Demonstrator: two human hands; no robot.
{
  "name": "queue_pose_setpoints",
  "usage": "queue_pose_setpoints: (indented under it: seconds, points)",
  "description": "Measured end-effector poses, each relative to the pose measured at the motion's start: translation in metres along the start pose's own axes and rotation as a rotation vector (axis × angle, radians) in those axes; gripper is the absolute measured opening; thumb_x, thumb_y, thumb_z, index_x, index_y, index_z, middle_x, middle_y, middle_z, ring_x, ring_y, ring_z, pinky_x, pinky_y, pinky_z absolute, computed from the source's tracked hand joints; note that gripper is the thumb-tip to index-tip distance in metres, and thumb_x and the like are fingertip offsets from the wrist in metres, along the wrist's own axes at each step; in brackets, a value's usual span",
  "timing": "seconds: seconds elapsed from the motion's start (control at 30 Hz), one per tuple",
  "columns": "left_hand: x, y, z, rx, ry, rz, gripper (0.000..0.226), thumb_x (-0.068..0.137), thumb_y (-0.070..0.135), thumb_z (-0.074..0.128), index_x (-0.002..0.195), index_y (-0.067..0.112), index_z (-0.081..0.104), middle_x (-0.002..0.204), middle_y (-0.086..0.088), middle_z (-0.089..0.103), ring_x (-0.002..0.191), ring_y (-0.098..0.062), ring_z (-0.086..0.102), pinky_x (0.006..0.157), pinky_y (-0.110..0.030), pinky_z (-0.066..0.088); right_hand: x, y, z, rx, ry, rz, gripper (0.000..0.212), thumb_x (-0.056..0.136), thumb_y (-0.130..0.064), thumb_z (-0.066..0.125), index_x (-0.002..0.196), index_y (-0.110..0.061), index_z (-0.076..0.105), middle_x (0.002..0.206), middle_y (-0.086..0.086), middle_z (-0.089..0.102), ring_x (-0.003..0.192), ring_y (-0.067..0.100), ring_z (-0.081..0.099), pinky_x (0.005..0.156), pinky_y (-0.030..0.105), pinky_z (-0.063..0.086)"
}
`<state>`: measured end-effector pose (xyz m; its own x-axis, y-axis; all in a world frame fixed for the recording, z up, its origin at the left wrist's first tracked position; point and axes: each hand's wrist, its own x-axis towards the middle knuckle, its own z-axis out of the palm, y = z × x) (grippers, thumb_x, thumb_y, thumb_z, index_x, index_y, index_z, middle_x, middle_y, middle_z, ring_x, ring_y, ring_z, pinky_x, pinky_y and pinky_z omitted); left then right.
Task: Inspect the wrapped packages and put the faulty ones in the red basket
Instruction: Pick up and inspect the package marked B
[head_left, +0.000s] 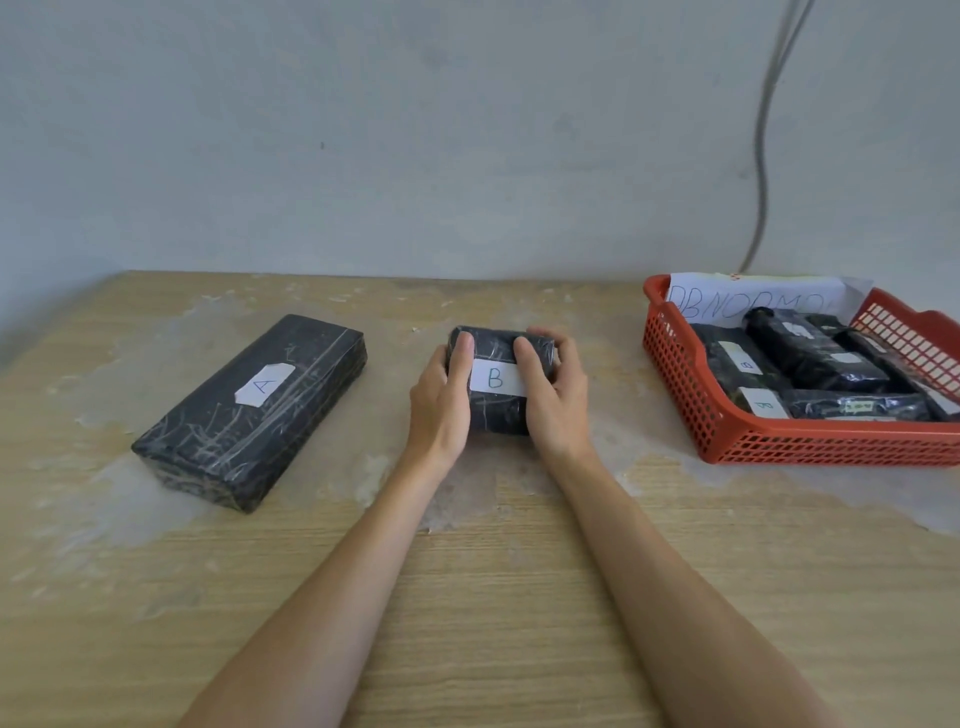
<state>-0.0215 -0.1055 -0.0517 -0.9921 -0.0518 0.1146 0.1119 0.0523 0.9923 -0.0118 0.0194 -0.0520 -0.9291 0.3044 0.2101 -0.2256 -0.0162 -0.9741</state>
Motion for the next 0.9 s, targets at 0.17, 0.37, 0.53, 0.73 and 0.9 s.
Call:
queue_pose_setpoints:
  seconds: [0.17,0.37,0.53,0.73,0.9]
  points:
    - [0.005,-0.004,-0.006,0.095,0.143,0.050,0.043,0.111,0.047,0.048,0.093,0.012,0.067,0.086,-0.001,0.072,0.079,-0.010,0.066,0.070,-0.025,0.050,-0.001,0.003,0.003,-0.018,-0.075,-0.001,0.030,0.098,-0.040,0.070,0.126,-0.034,0.061,0.111,0.004,0.076,0.103,0.027,0.076,0.089,0.058,0.063]
    - [0.012,-0.008,-0.019,-0.047,0.003,-0.023,0.040,0.100,0.055,0.057,0.108,0.019,0.073,0.104,0.001,0.078,0.095,-0.005,0.073,0.080,-0.023,0.056,0.001,0.004,0.002,-0.063,-0.148,-0.048,0.049,0.095,-0.027,0.080,0.137,-0.029,0.056,0.113,0.003,0.076,0.104,0.024,0.077,0.092,0.054,0.063]
    - [0.012,-0.007,-0.016,-0.018,0.015,0.004,0.024,0.104,0.042,0.064,0.103,0.020,0.072,0.099,-0.002,0.078,0.094,-0.016,0.075,0.078,-0.030,0.056,0.002,0.003,0.000,0.020,-0.117,-0.032,0.022,0.108,-0.031,0.058,0.129,-0.028,0.063,0.111,0.013,0.076,0.098,0.028,0.075,0.088,0.064,0.061]
    - [0.010,-0.002,-0.015,-0.079,0.040,-0.016,0.056,0.092,0.063,0.053,0.106,0.012,0.072,0.103,-0.011,0.078,0.101,-0.031,0.074,0.093,-0.054,0.058,0.002,0.000,0.000,0.038,-0.137,-0.017,0.025,0.107,-0.025,0.063,0.132,-0.029,0.062,0.113,0.012,0.077,0.100,0.024,0.075,0.090,0.055,0.063]
    - [0.011,-0.001,-0.017,-0.096,0.043,-0.027,0.059,0.090,0.065,0.054,0.108,0.011,0.071,0.107,-0.012,0.076,0.102,-0.021,0.072,0.097,-0.050,0.055,0.001,0.002,-0.001,-0.034,-0.224,-0.016,0.068,0.095,-0.014,0.080,0.151,-0.029,0.044,0.120,0.003,0.076,0.108,0.022,0.077,0.091,0.045,0.065]
